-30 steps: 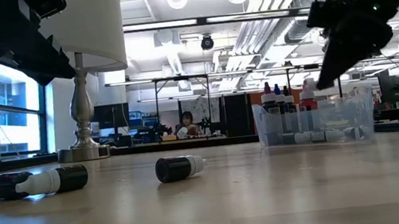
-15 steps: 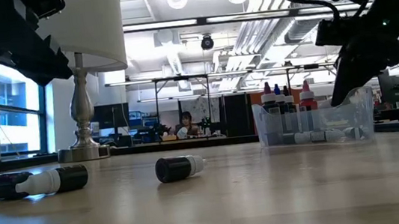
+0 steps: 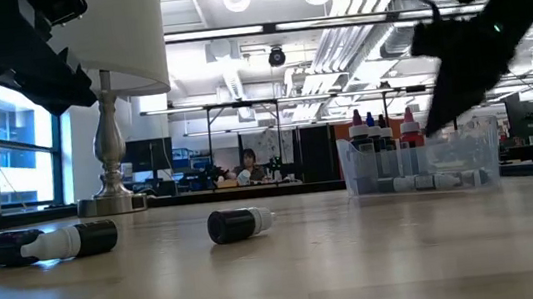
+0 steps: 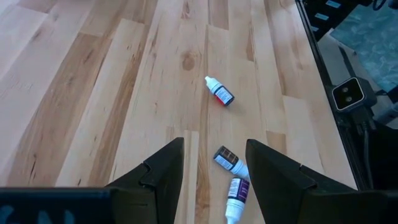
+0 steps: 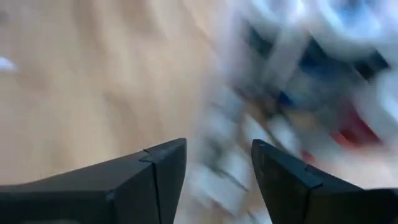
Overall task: Pick & Place food coloring
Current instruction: Put the small red food coloring bottle into the transparent bin
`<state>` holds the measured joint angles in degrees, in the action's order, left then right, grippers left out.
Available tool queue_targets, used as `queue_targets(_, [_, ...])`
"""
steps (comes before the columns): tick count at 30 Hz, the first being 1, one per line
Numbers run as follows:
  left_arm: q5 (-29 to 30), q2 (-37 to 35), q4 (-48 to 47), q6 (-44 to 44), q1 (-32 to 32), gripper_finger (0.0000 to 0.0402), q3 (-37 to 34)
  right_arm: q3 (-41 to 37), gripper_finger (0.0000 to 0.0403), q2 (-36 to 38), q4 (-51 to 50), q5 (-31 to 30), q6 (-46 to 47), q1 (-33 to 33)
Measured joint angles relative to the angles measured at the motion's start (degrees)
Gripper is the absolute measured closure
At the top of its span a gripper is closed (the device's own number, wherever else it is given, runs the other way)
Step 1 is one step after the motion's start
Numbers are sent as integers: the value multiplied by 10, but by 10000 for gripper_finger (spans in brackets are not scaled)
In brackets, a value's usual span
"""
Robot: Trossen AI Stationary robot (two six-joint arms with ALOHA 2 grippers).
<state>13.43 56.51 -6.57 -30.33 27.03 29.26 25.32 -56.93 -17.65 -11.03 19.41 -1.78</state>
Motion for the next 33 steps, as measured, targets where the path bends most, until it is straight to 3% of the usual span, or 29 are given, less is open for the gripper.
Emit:
queue_targets(3, [0, 0, 0, 0, 0, 231, 0, 1, 227, 0, 140, 54, -33, 18])
queue_targets(8, [0, 0, 0, 0, 0, 231, 0, 3, 227, -20, 390, 55, -124, 77])
queue_targets(11, [0, 0, 0, 0, 0, 231, 0, 4, 227, -91, 497, 56, -128, 116])
queue_targets(16, [7, 0, 0, 0, 0, 231, 0, 19, 227, -277, 622, 73, -125, 159])
queue_targets(24, [9, 0, 0, 0, 0, 231, 0, 175, 227, -510, 624, 177, -158, 169])
queue_targets(33, [-3, 0, 0, 0, 0, 231, 0, 322, 227, -636, 476, 189, -186, 167])
